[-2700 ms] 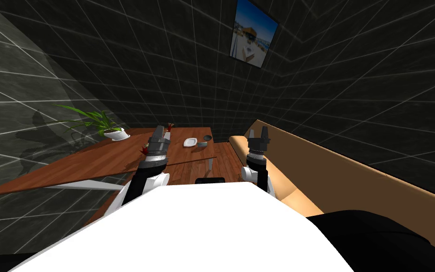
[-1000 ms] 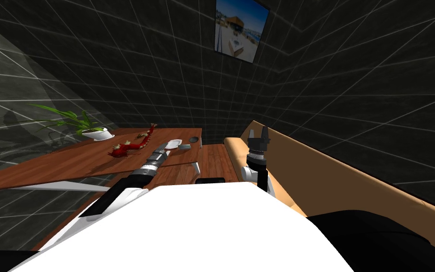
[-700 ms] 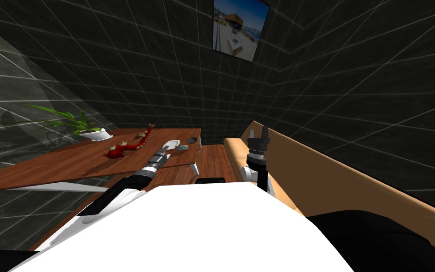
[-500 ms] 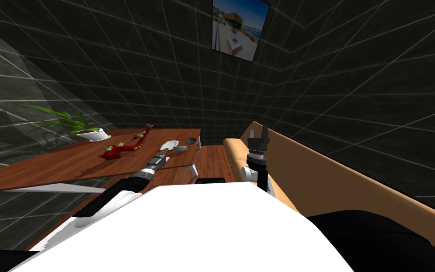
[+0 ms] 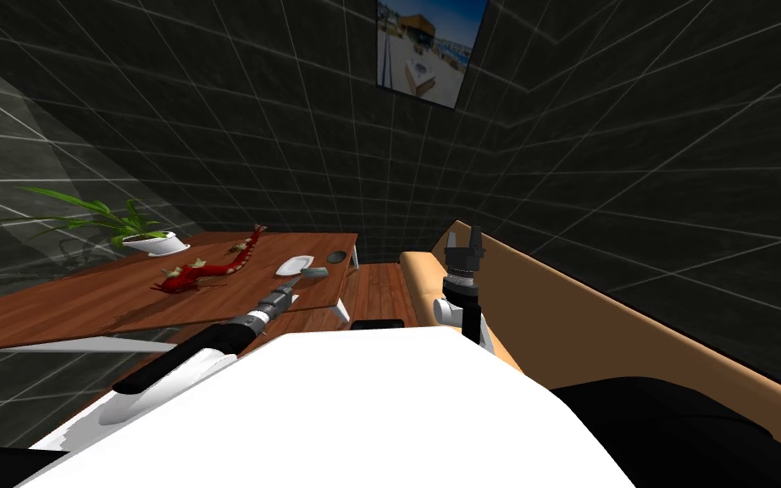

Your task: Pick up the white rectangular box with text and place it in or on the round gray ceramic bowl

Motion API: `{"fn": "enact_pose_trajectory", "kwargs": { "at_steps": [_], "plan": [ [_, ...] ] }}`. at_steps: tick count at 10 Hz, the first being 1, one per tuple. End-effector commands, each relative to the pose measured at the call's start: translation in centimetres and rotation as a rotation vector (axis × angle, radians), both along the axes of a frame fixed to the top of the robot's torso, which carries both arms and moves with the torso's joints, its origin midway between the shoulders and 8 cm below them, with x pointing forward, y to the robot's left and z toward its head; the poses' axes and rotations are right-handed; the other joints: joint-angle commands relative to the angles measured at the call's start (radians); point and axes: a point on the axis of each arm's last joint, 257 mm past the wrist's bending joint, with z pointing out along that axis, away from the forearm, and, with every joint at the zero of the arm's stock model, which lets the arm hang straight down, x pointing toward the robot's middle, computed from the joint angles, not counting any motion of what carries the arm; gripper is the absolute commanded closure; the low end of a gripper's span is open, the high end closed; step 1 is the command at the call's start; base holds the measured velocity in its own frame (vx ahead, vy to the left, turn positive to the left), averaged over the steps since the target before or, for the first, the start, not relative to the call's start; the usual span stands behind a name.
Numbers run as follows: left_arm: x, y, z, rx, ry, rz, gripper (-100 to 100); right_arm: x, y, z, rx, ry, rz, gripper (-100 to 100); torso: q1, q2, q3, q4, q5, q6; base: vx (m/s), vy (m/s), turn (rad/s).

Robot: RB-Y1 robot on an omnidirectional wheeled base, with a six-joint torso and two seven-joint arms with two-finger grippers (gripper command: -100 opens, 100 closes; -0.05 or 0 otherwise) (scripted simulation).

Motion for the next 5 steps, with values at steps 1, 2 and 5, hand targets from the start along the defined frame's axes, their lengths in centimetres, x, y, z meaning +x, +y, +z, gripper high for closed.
{"fn": "enact_pose_trajectory", "kwargs": {
  "at_steps": [1,2,5],
  "plan": [
    [-0.4,0.1,-1.5,-0.025,0.055,0.005,-100,0.0,0.0,0.0,0.0,0.0,0.0,0,0.0,0.0,0.0,0.0,0.0,0.0,0.157,-0.109,0.036],
    [-1.5,1.1,-3.1,-0.026,0.119,0.007,-100,0.0,0.0,0.0,0.0,0.0,0.0,0,0.003,0.001,0.001,0.0,0.0,0.0,0.166,-0.08,0.033],
    [-3.0,2.0,-5.1,-0.044,0.207,0.012,-100,0.0,0.0,0.0,0.0,0.0,0.0,0,0.009,0.0,0.0,0.0,0.002,0.0,0.167,-0.032,0.03]
  ]
}}
